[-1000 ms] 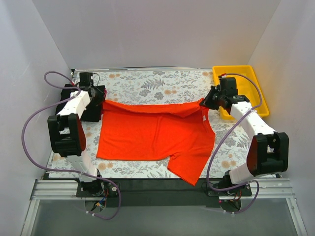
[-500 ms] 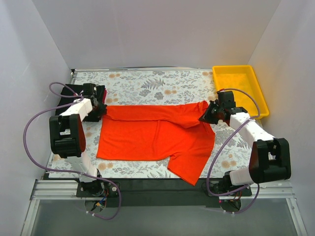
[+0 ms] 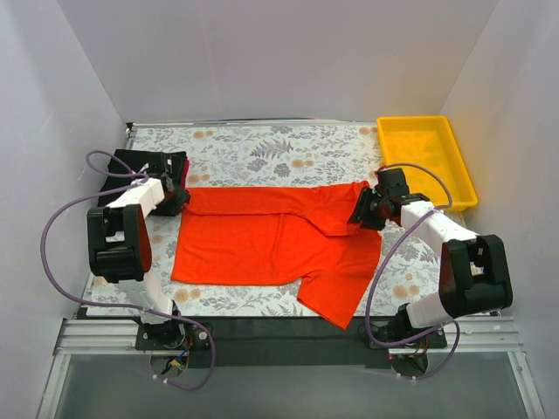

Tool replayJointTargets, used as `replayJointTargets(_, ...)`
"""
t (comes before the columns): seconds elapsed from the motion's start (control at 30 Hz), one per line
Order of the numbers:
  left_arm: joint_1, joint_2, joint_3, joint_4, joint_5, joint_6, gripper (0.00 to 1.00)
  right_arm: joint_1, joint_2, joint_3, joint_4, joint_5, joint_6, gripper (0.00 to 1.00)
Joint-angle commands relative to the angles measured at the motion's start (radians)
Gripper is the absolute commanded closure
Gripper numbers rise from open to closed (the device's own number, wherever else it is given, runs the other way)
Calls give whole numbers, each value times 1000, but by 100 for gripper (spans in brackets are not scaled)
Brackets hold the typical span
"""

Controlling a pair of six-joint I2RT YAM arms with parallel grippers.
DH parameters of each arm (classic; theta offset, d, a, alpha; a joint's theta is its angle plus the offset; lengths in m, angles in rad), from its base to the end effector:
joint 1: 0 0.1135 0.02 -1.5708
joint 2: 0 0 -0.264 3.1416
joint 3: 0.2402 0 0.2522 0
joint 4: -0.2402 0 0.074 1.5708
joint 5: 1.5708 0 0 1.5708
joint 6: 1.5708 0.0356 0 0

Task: Fold and stack the t-shirts
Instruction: Fold the tshirt

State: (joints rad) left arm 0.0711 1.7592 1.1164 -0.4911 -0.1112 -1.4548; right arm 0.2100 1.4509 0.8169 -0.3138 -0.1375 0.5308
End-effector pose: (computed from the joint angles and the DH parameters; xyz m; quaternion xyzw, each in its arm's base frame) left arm 0.3466 0.0286 0.1749 -0.6823 0.6962 -0.0963 0.2012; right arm 0.2778 0.0642 0.1901 0.1309 0.9408 0.1716 0.2614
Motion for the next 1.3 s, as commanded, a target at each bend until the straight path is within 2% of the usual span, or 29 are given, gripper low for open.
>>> replayJointTargets(0.0, 7, -113, 5, -4, -22, 1, 69, -3, 2, 141, 15, 58, -129, 55)
replayJointTargets(0.1, 6, -155, 29, -4, -22, 26, 50, -11, 48, 252, 4, 101, -228, 55)
replayJointTargets(0.2, -7, -176, 66, -9, -21, 36, 44, -34, 126, 344, 2, 108, -279, 57)
replayJointTargets(0.37, -37, -164, 128, -11, -19, 30, 44, -69, 251, 438, 5, 133, -296, 62)
replayJointTargets(0.63, -120, 46, 246, -3, -15, 57, 45, -112, 376, 518, 5, 127, -265, 64)
replayJointTargets(0.87, -123, 204, 289, 28, -34, 62, 46, -115, 456, 577, 15, 70, -249, 69)
replayJointTargets(1.13, -122, 272, 293, 34, -58, 54, 47, -124, 529, 623, 21, 47, -229, 76)
replayJointTargets(1.23, -122, 281, 284, 34, -64, 48, 48, -135, 549, 630, 21, 55, -229, 89)
replayJointTargets(1.27, -122, 283, 275, 36, -67, 47, 48, -139, 552, 631, 21, 64, -230, 98)
